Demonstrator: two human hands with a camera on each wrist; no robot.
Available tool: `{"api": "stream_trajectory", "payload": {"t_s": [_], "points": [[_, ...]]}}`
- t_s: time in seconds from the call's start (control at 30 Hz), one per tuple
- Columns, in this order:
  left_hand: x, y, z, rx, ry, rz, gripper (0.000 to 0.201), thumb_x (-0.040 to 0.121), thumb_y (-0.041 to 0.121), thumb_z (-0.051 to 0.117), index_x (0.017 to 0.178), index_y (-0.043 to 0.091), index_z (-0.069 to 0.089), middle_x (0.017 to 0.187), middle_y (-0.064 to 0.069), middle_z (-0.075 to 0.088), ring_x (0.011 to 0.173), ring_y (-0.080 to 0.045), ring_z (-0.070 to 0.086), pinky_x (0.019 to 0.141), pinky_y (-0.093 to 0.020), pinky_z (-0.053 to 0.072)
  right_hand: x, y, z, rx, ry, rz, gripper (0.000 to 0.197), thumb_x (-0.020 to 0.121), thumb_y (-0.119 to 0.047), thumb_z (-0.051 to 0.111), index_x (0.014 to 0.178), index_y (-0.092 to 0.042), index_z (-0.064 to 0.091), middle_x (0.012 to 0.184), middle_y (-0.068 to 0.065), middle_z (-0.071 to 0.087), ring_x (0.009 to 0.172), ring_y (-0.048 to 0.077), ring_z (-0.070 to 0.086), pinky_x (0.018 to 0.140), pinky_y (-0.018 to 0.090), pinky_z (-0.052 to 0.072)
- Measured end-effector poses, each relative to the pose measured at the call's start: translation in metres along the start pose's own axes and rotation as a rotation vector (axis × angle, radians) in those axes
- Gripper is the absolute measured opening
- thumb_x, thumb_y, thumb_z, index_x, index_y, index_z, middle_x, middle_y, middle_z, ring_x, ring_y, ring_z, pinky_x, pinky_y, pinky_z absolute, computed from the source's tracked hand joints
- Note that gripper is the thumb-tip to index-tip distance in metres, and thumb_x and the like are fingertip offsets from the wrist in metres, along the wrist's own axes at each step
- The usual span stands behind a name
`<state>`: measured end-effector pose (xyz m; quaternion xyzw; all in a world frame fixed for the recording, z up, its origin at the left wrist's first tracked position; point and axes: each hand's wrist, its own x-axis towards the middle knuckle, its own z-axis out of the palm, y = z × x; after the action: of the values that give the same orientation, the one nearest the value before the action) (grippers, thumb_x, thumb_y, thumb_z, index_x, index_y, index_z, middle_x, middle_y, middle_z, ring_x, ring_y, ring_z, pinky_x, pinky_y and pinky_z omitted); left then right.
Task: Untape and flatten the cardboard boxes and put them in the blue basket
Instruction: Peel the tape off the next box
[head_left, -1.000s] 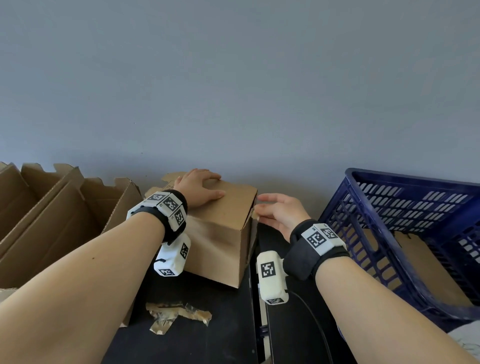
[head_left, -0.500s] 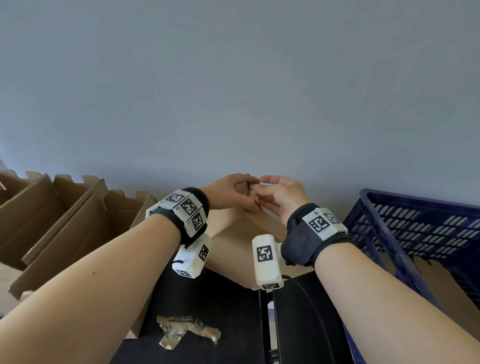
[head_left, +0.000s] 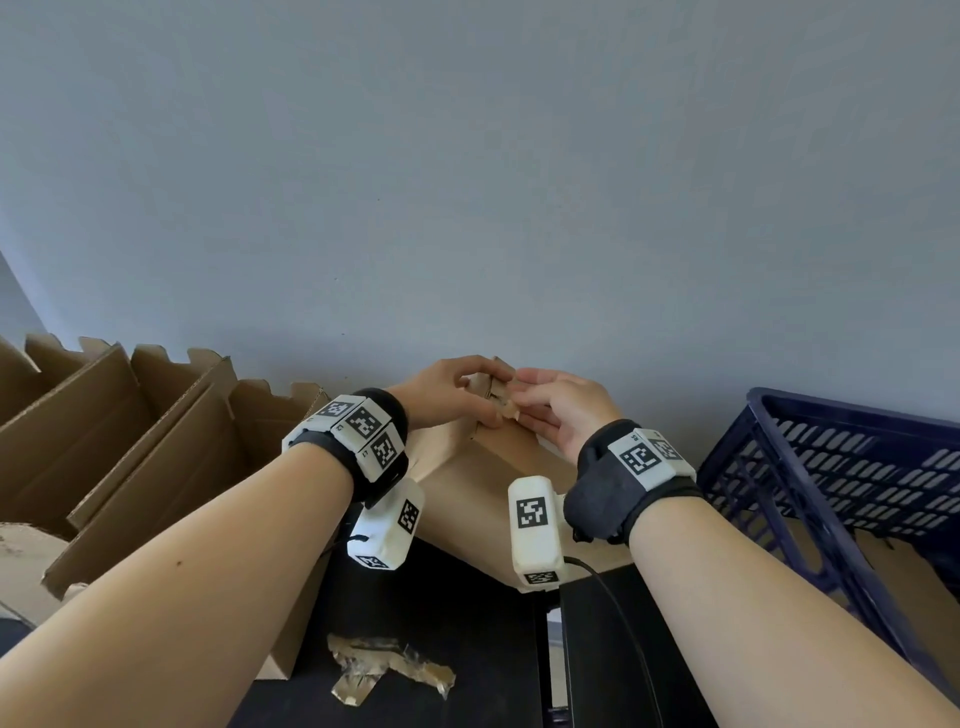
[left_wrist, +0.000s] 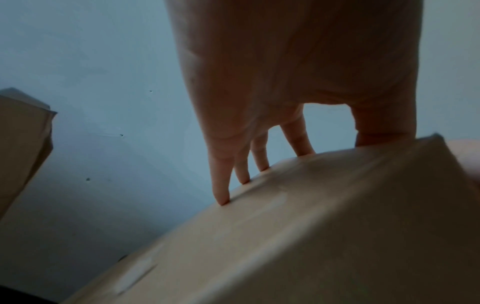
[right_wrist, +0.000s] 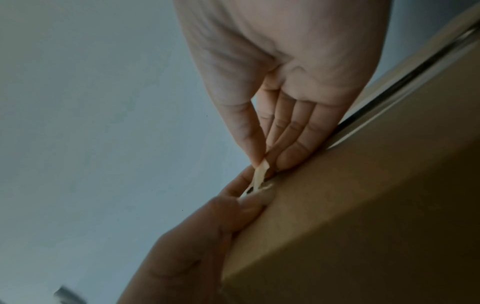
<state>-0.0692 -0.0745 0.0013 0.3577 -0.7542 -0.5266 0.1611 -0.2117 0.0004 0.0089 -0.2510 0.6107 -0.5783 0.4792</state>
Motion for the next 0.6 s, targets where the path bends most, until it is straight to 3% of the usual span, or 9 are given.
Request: {"api": "stream_trajectory", "payload": {"t_s": [0.13, 0.27, 0.43, 0.6], "points": [[0.004, -0.002, -0.003, 0.011, 0.012, -0.030, 0.052, 0.058, 0.020, 0.075, 0.106, 0.035, 0.063, 0.118, -0.003, 0.062, 0.115, -0.013, 0.055, 0.099, -0.025, 0.044, 0.002, 0.002, -0.006, -0.019, 0.069, 0.026, 0.023, 0.077, 0.012, 0.064, 0.086, -0.009, 0.067, 0.082, 0.008, 0.069, 0.065, 0.015, 0.066, 0.055, 0.020, 0.053], [0.009, -0.006, -0.006, 0.004, 0.017, -0.044, 0.045, 0.072, 0.009, 0.072, 0.110, 0.031, 0.062, 0.102, -0.002, 0.060, 0.099, -0.017, 0.056, 0.089, -0.025, 0.044, 0.002, 0.005, -0.012, -0.031, 0.096, 0.061, 0.022, 0.076, 0.014, 0.064, 0.084, -0.007, 0.067, 0.078, 0.009, 0.068, 0.063, 0.016, 0.066, 0.056, 0.020, 0.056], [0.006, -0.014, -0.022, 0.254, 0.039, -0.126, 0.045, 0.079, 0.017, 0.070, 0.117, 0.035, 0.056, 0.136, 0.001, 0.044, 0.127, -0.019, 0.040, 0.093, -0.028, 0.031, 0.001, 0.012, -0.036, -0.087, 0.134, 0.089, 0.024, 0.080, 0.017, 0.058, 0.083, -0.006, 0.065, 0.078, 0.008, 0.065, 0.066, 0.017, 0.063, 0.054, 0.021, 0.053], [0.003, -0.010, -0.007, 0.561, 0.019, -0.080, 0.063, 0.081, 0.015, 0.066, 0.138, 0.025, 0.041, 0.156, 0.003, 0.017, 0.143, -0.019, 0.021, 0.112, -0.032, 0.023, 0.000, 0.028, -0.039, -0.131, 0.113, 0.110, 0.024, 0.082, 0.016, 0.057, 0.081, -0.006, 0.065, 0.075, 0.009, 0.064, 0.064, 0.016, 0.062, 0.054, 0.019, 0.054]]}}
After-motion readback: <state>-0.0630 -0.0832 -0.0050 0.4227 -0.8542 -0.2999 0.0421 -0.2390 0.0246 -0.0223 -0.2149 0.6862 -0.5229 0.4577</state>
